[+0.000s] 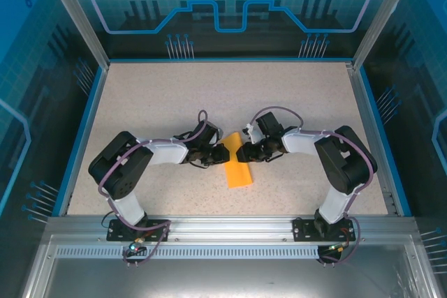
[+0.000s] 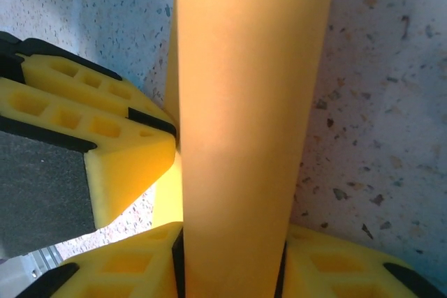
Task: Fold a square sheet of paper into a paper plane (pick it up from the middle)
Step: Fold the square sheet of paper in half at the center of the table, then hold the square sheet of paper at the center of the table.
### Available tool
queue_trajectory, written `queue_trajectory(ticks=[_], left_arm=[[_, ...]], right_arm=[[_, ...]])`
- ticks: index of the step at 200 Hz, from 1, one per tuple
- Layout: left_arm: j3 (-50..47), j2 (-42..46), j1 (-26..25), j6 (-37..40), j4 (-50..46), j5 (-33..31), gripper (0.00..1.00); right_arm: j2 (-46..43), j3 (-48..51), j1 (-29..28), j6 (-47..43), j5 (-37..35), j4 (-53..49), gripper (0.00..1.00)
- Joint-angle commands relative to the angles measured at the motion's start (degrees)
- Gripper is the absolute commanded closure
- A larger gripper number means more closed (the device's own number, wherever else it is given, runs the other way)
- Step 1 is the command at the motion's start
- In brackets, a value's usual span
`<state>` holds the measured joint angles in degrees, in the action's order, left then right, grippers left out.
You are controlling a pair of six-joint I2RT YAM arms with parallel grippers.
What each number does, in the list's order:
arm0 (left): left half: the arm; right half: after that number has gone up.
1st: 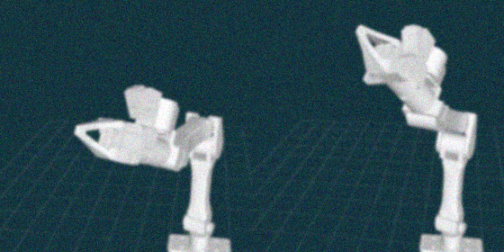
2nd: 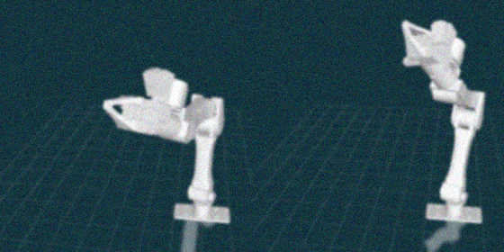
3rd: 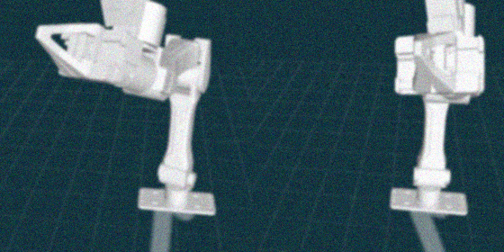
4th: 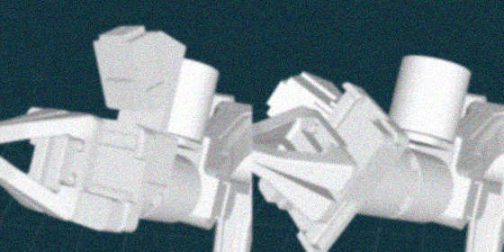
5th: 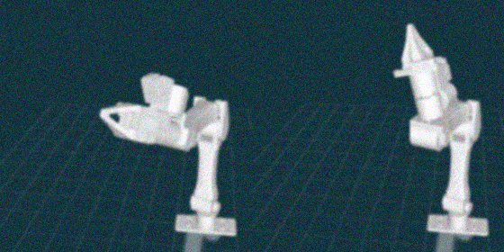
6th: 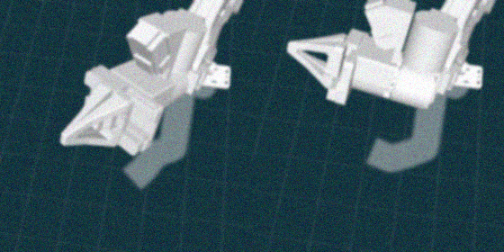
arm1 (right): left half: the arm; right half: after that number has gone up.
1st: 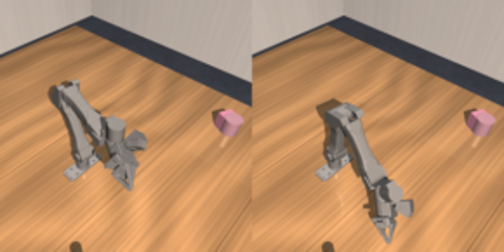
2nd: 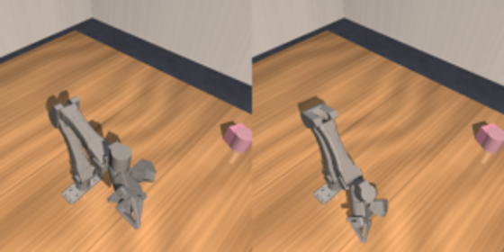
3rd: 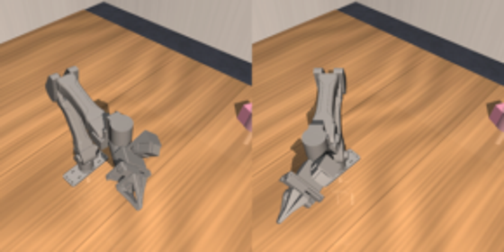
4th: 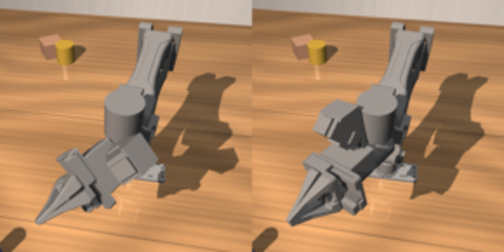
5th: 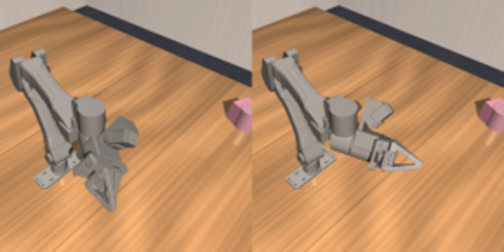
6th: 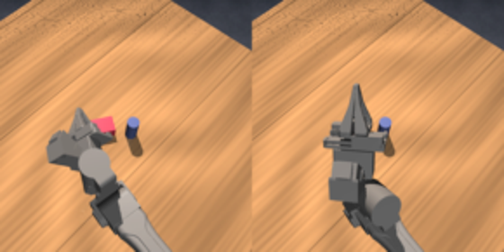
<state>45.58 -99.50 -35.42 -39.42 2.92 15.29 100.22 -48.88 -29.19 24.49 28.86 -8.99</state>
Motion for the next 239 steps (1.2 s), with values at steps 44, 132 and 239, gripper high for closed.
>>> queue_trajectory(ticks=[44,132,239], left_arm=[[1.4,-1.5,-0.4,2.5,-1.2,-1.0,0.84],[2.8,-1.2,-0.4,2.9,-1.5,0.4,0.83],[3.2,4.3,-0.5,3.5,-5.5,-0.9,0.81]], right_arm=[[-1.6,-4.2,0.9,-2.6,-3.7,-6.5,0.51],[2.2,-10.6,1.0,-7.3,-8.0,-12.6,0.49],[4.9,-12.2,0.2,-12.6,-10.0,-14.8,0.59]])
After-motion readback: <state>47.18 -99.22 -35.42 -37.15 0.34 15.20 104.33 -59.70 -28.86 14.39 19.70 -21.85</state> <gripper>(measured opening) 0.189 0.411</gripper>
